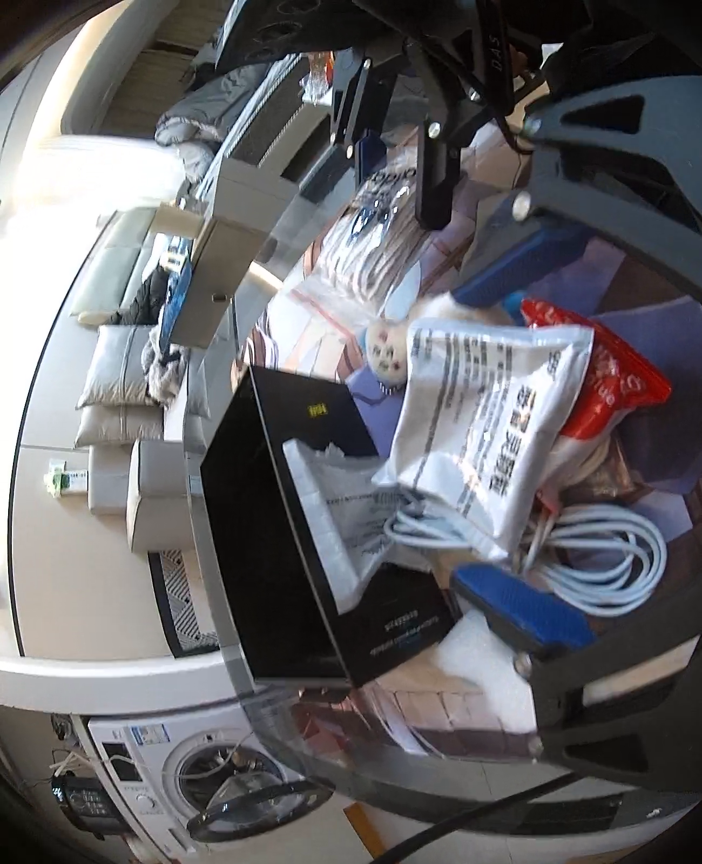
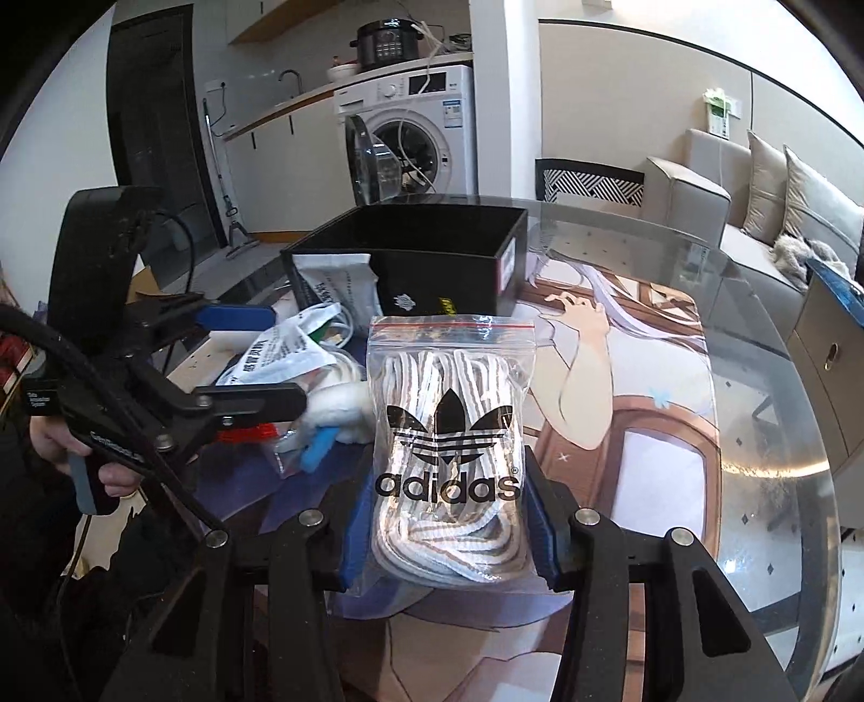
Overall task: Organize soft objects
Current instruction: 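Carry the packet with left tool while right tool carries the adidas bag over the box, then open left tool to drop the packet while right tool drops the adidas bag into the box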
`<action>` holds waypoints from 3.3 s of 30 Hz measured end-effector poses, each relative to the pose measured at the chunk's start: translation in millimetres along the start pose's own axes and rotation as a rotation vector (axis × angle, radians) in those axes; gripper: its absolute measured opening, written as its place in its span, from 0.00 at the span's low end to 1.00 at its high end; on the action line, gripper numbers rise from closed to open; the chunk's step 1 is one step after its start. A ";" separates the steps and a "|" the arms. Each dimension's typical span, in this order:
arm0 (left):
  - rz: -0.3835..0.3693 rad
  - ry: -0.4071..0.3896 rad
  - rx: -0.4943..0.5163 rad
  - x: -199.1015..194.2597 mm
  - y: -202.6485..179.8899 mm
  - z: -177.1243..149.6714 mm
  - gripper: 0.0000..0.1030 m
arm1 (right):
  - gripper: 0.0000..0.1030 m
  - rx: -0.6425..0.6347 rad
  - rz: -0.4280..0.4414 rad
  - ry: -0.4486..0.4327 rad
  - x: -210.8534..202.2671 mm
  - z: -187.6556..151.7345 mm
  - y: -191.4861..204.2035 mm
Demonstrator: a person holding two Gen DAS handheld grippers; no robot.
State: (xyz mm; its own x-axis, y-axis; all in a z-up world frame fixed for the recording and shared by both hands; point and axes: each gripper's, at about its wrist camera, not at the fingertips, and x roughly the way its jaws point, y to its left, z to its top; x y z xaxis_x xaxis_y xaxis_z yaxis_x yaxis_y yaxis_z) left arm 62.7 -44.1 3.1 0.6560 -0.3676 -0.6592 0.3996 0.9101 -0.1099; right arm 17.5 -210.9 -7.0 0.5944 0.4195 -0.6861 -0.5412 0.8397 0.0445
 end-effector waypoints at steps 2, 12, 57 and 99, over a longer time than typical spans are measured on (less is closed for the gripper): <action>-0.012 -0.005 -0.001 -3.3 0.0 -1.6 0.82 | 0.47 -0.005 -0.003 -0.003 -1.5 0.6 1.2; 0.003 -0.023 0.006 -9.8 0.0 -7.5 0.73 | 0.47 -0.008 -0.009 -0.014 -8.0 1.1 1.1; 0.192 -0.229 -0.061 -58.5 38.2 39.1 0.73 | 0.47 -0.012 0.016 -0.056 -6.0 83.1 0.1; 0.236 -0.100 -0.055 30.4 69.4 64.4 0.79 | 0.63 -0.130 0.078 0.072 102.8 142.0 0.0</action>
State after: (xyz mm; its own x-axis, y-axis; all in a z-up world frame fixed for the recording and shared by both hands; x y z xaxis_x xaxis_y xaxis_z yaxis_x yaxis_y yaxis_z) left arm 151.6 -4.4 23.4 0.7878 -0.1580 -0.5953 0.1940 0.9810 -0.0037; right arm 163.1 -118.8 25.5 0.5059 0.4524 -0.7344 -0.6597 0.7515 0.0085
